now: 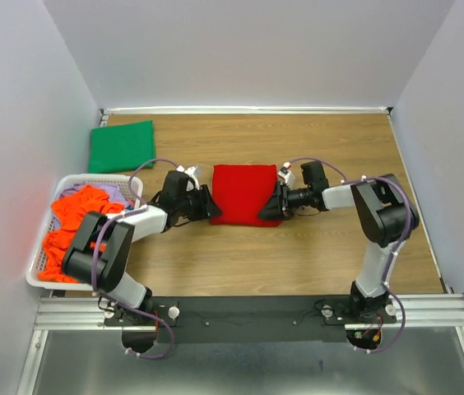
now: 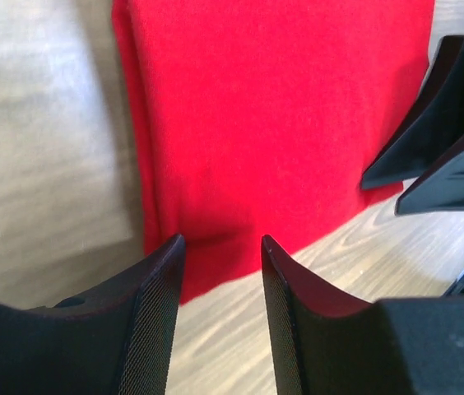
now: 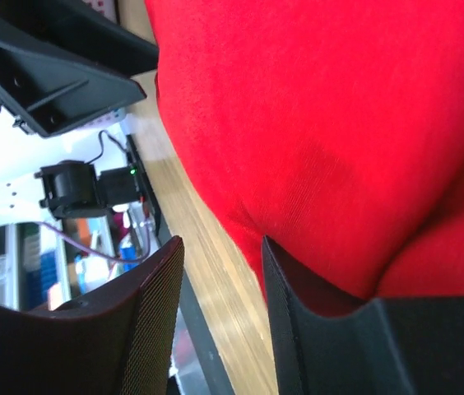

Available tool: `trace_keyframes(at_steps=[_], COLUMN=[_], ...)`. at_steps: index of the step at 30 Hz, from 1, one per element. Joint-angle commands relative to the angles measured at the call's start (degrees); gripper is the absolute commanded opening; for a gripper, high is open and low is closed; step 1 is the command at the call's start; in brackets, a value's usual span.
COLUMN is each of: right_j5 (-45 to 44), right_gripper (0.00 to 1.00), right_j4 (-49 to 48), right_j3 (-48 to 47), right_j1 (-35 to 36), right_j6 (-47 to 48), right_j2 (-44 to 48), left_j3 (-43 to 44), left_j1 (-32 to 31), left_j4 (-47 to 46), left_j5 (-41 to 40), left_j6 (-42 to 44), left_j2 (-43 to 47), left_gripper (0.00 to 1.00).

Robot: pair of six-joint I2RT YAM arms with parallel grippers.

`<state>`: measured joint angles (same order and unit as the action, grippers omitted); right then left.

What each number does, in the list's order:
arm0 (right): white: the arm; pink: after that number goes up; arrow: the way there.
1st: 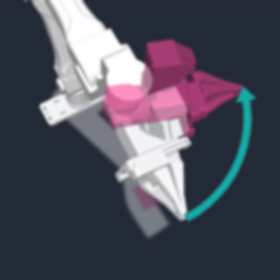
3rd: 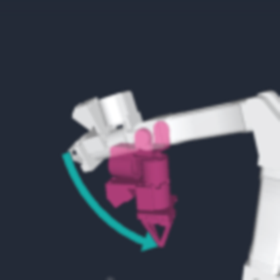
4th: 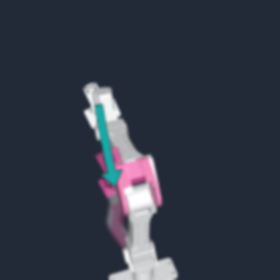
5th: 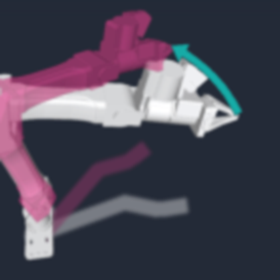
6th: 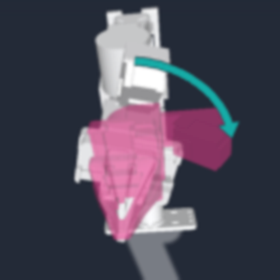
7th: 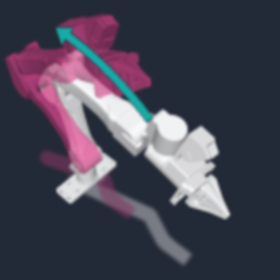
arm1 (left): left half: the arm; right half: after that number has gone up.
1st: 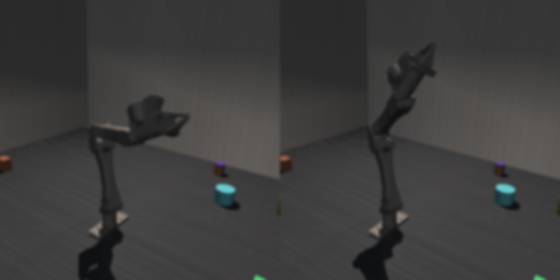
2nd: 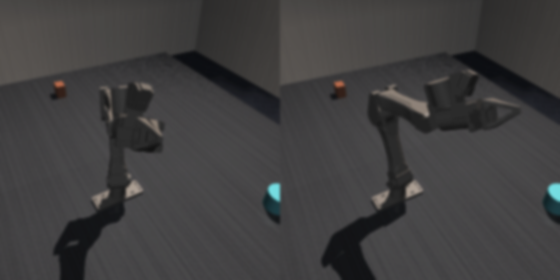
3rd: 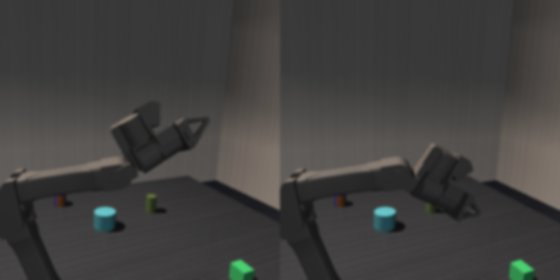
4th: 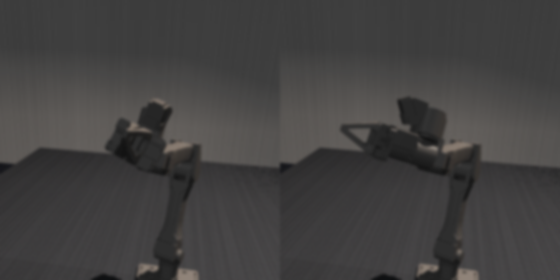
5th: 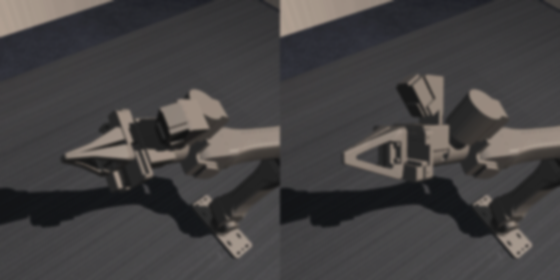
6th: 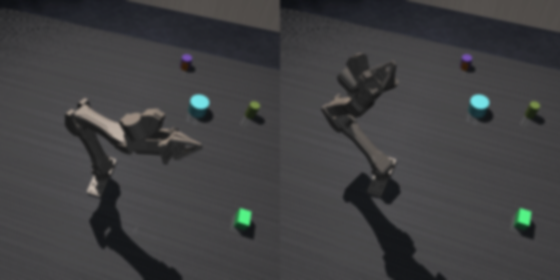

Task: Fold and stack the t-shirts
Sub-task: Fold the tshirt

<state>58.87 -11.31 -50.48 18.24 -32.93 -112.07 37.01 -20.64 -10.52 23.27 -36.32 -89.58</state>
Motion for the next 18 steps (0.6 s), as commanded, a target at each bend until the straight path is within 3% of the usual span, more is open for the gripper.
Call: trace_keyframes(at_steps=[1, 6, 10, 18], right_j5=[-7.0, -19.9, -32.3, -44.1], right_gripper=[0.55, 0.67, 0.83, 0.85], right_j4=[2.4, 11.1, 18.4, 24.4], right_j3=[2.3, 2.7, 5.0, 4.7], right_j1=[-0.5, 0.0, 0.8, 3.6], right_j6=[1.8, 0.6, -2.4, -4.2], right_j2=[7.4, 20.8, 27.3, 26.8], left_j3=[-1.5, 0.3, 1.0, 3.5], left_j1=[-0.3, -0.6, -1.1, -1.5], left_j4=[4.2, 12.0, 15.6, 17.1], left_j5=[-2.4, -9.4, -15.5, -20.5], left_j6=[-0.2, 2.3, 5.0, 8.9], left_j2=[8.5, 17.4, 20.7, 17.7], left_gripper=[0.52, 0.57, 0.58, 0.59])
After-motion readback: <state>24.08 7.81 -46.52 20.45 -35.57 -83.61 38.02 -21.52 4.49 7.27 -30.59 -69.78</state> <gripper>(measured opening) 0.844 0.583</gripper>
